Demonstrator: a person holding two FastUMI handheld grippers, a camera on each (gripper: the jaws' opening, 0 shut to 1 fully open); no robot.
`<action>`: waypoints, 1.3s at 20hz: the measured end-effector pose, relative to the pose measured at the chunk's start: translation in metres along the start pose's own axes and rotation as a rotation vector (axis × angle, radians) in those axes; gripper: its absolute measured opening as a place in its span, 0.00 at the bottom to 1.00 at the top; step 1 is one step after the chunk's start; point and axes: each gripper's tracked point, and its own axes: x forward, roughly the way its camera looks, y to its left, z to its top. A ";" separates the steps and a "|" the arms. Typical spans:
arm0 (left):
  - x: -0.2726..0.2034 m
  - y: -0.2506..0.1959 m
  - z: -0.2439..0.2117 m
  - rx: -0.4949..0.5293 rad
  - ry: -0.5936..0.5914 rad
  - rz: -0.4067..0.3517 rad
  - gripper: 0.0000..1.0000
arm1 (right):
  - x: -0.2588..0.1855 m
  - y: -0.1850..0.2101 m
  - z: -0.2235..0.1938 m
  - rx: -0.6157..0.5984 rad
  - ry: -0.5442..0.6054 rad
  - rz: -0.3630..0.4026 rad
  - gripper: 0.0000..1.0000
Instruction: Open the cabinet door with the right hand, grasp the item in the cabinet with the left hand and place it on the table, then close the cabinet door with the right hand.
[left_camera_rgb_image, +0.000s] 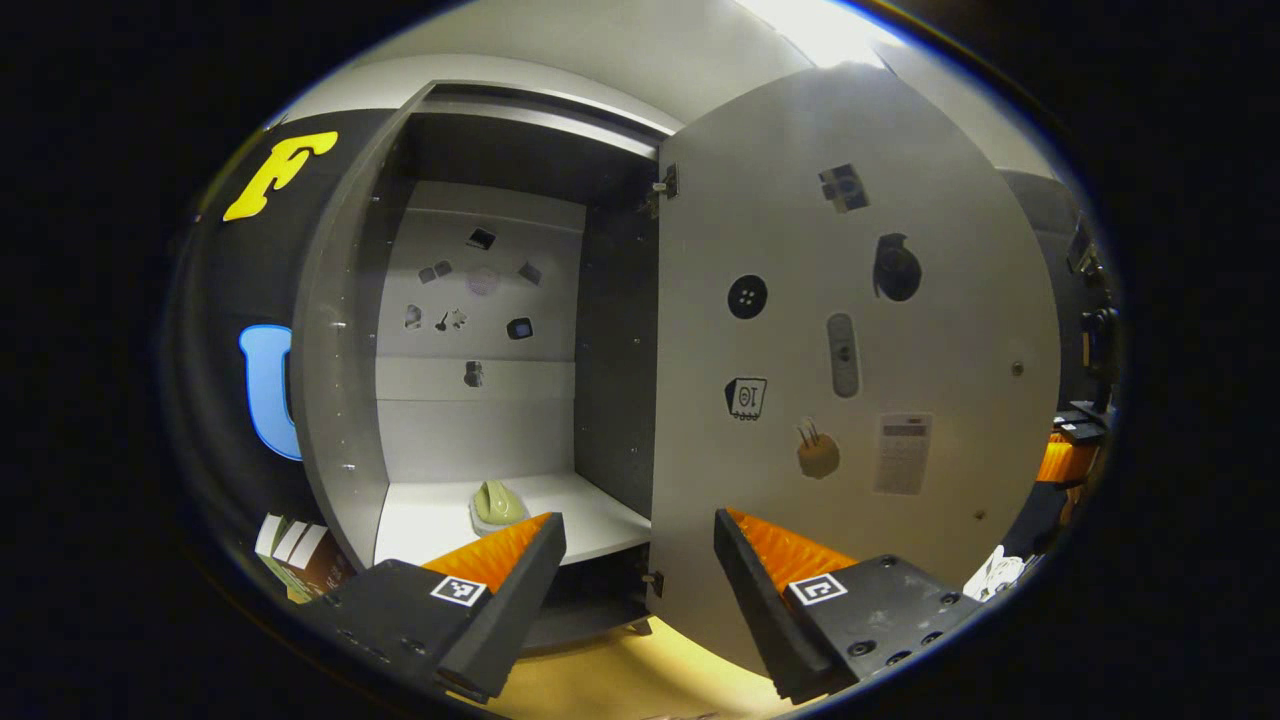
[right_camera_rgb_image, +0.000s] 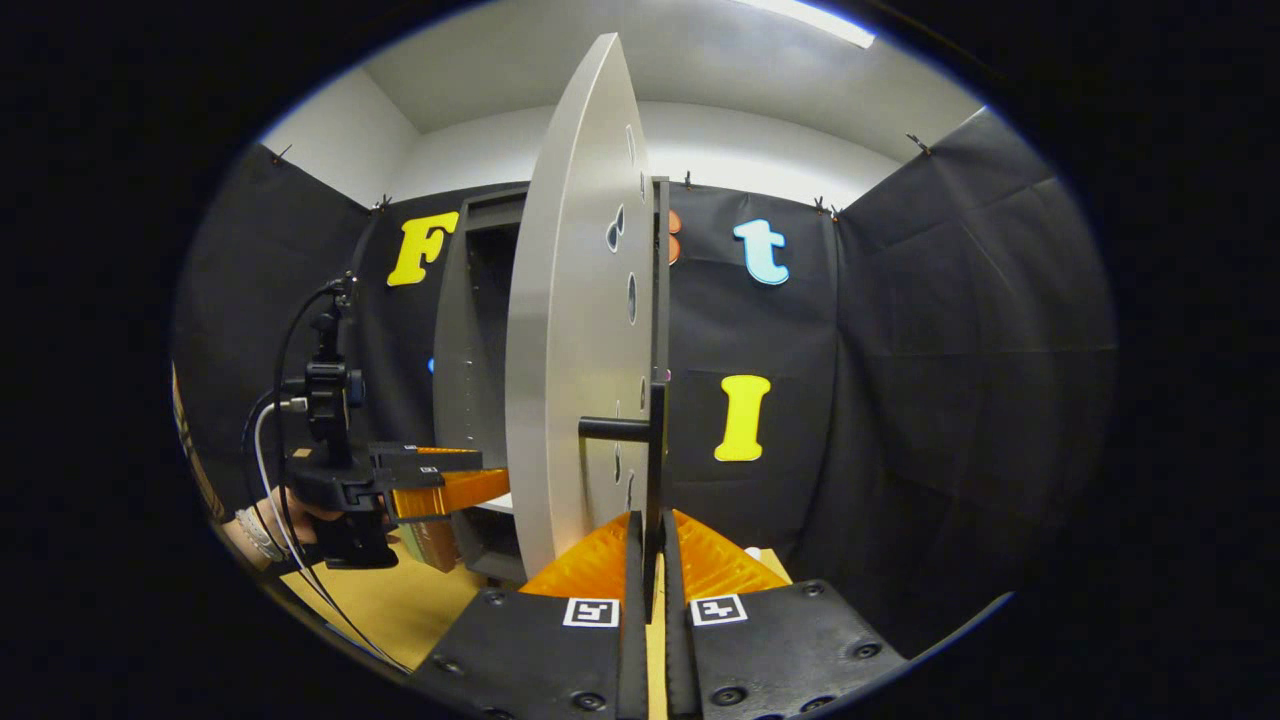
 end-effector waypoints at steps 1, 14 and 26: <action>0.005 0.002 -0.001 -0.003 0.004 0.006 0.94 | -0.001 -0.003 -0.001 0.003 0.001 -0.010 0.11; 0.060 0.095 -0.005 0.061 0.042 0.260 0.93 | -0.008 -0.032 0.000 0.110 -0.013 -0.099 0.11; 0.174 0.164 -0.039 -0.009 0.197 0.331 0.91 | -0.002 -0.125 -0.016 -0.043 0.020 -0.369 0.96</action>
